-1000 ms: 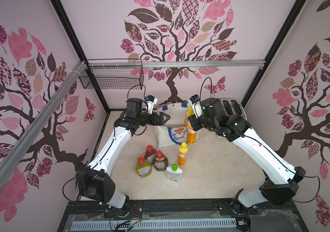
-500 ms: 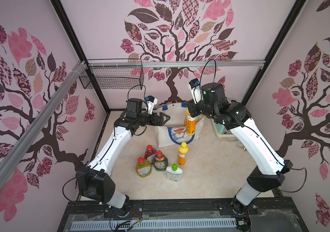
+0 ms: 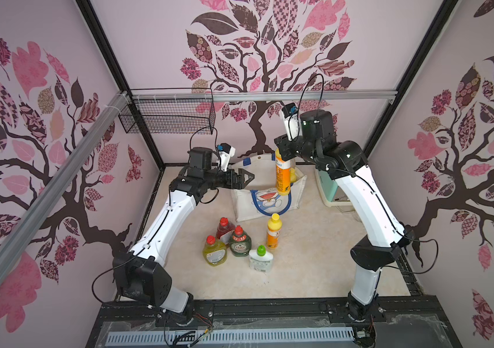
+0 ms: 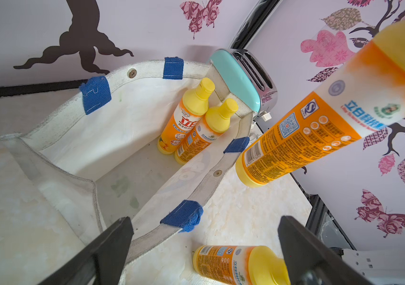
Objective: Pack dish soap into the shopping bag
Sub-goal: Place the bottle of dish soap in the shopping bag.
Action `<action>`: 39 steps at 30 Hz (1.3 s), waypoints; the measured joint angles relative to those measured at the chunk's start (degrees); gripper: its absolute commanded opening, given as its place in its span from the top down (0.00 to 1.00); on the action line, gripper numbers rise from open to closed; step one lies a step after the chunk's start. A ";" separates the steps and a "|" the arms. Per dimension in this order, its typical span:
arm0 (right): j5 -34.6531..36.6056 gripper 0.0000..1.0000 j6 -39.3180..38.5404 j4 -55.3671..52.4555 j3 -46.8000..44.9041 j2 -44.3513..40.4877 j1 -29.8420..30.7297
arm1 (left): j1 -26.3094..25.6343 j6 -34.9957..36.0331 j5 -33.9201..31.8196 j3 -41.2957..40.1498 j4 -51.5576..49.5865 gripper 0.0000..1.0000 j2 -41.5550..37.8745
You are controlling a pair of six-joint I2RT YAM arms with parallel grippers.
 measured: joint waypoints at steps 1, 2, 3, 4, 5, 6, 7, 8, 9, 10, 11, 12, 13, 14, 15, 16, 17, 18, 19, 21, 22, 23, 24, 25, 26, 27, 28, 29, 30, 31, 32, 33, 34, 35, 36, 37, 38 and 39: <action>-0.31 1.00 0.00 0.00 0.02 0.04 -0.22 | 0.00 0.04 0.00 0.00 -0.04 0.02 0.00; -0.48 1.00 0.00 0.00 0.11 0.04 -0.33 | 0.00 0.09 -0.02 0.00 -0.07 0.02 0.00; -0.70 1.00 0.00 0.04 0.33 0.09 -0.50 | 0.00 0.13 -0.02 0.00 -0.11 0.02 0.00; -0.85 1.00 0.00 0.24 0.57 0.09 -0.61 | 0.00 0.13 -0.02 0.00 -0.11 0.02 0.00; -0.94 1.00 0.00 0.50 0.81 0.11 -0.72 | 0.00 0.13 -0.02 0.00 -0.09 0.02 0.00; -1.09 1.00 0.00 0.72 1.31 0.15 -0.85 | 0.00 0.13 0.00 0.00 -0.09 0.02 0.00; -1.11 1.00 0.00 0.85 1.90 0.22 -0.96 | 0.00 0.11 0.04 0.00 -0.09 0.02 0.00; -1.18 1.00 0.00 1.01 2.40 0.33 -1.01 | 0.00 0.11 0.04 0.00 -0.09 0.02 0.00; -1.29 1.00 0.00 1.40 2.91 0.42 -1.05 | 0.00 0.11 0.04 0.00 -0.07 0.02 0.00; -1.33 1.00 0.00 1.88 3.23 0.44 -1.05 | 0.00 0.11 0.02 0.00 -0.07 0.02 0.00; -1.36 1.00 0.00 2.29 3.37 0.46 -1.18 | 0.00 0.11 0.02 0.00 -0.07 0.02 0.00; -1.36 1.00 -0.02 2.67 3.45 0.48 -1.33 | 0.00 0.11 0.02 0.00 -0.07 0.02 0.00; -1.40 1.00 -0.02 3.08 3.56 0.57 -1.36 | 0.00 0.13 0.02 0.00 -0.09 0.02 0.00; -1.46 1.00 -0.02 3.50 3.61 0.68 -1.36 | 0.00 0.13 0.02 0.00 -0.09 0.02 0.00; -1.53 1.00 -0.04 3.96 3.63 0.87 -1.38 | 0.00 0.13 0.02 0.00 -0.09 0.02 0.00; -1.62 1.00 -0.07 4.46 3.63 1.20 -1.38 | 0.00 0.13 0.02 0.00 -0.11 0.02 0.00; -1.70 1.00 -0.15 4.85 3.63 1.53 -1.38 | 0.00 0.13 0.00 0.00 -0.13 0.02 0.00; -1.79 1.00 -0.22 5.29 3.63 2.01 -1.38 | 0.00 0.15 0.00 0.00 -0.13 0.02 0.00; -1.90 1.00 -0.31 5.75 3.63 2.64 -1.38 | 0.00 0.15 -0.04 0.00 -0.17 0.02 0.00; -1.97 1.00 -0.46 6.58 3.63 4.00 -1.38 | 0.00 0.24 -0.11 0.00 -0.35 0.02 0.00; -1.97 1.00 -0.52 7.02 3.63 4.87 -1.38 | 0.00 0.33 -0.13 0.00 -0.46 0.02 0.00; -1.97 1.00 -0.61 7.37 3.63 5.60 -1.38 | 0.00 0.42 -0.13 0.00 -0.50 0.02 0.00; -1.97 1.00 -0.66 7.63 3.63 6.51 -1.38 | 0.00 0.55 -0.15 0.00 -0.61 0.02 0.00; -2.03 1.00 -0.74 7.78 3.63 7.32 -1.40 | 0.00 0.63 -0.15 0.00 -0.74 0.02 0.00; -2.19 1.00 -0.87 7.89 3.63 7.98 -1.42 | 0.00 0.68 -0.17 0.00 -0.81 0.02 0.00; -2.23 1.00 -0.98 8.15 3.56 8.66 -1.42 | 0.00 0.76 -0.24 0.00 -0.83 0.02 0.02; -2.38 1.00 -1.11 8.39 3.45 9.27 -1.42 | 0.00 0.81 -0.37 0.04 -0.85 0.02 0.04; -2.45 1.00 -1.20 8.66 3.10 9.64 -1.42 | 0.00 0.81 -0.44 0.07 -0.87 0.02 0.07; -2.49 1.00 -1.33 8.92 2.56 9.84 -1.42 | 0.00 0.83 -0.55 0.09 -0.87 0.02 0.07; -2.60 1.00 -1.51 9.33 1.86 9.94 -1.42 | 0.00 0.85 -0.61 0.17 -0.98 0.02 0.09; -2.60 1.00 -1.57 9.86 1.16 9.94 -1.42 | 0.00 0.92 -0.70 0.28 -1.11 0.02 0.15; -2.58 1.00 -1.70 10.62 0.28 9.94 -1.42 | 0.00 1.01 -0.81 0.42 -1.22 0.02 0.20; -2.58 1.00 -1.79 11.26 -0.44 9.97 -1.42 | 0.00 1.07 -0.87 0.50 -1.25 0.02 0.22; -2.58 1.00 -1.90 11.56 -0.92 10.03 -1.42 | 0.00 1.20 -0.98 0.59 -1.27 0.02 0.22; -2.58 1.00 -1.95 11.58 -1.03 10.25 -1.42 | 0.00 1.27 -1.03 0.61 -1.29 0.02 0.26; -2.56 1.00 -1.99 11.80 -1.05 10.56 -1.42 | 0.00 1.40 -1.05 0.63 -1.29 0.02 0.26; -2.56 1.00 -2.01 12.15 -1.05 10.82 -1.42 | 0.00 1.49 -1.09 0.63 -1.31 0.02 0.26; -2.54 1.00 -2.10 12.59 -1.07 11.08 -1.42 | 0.00 1.68 -1.14 0.63 -1.38 0.02 0.28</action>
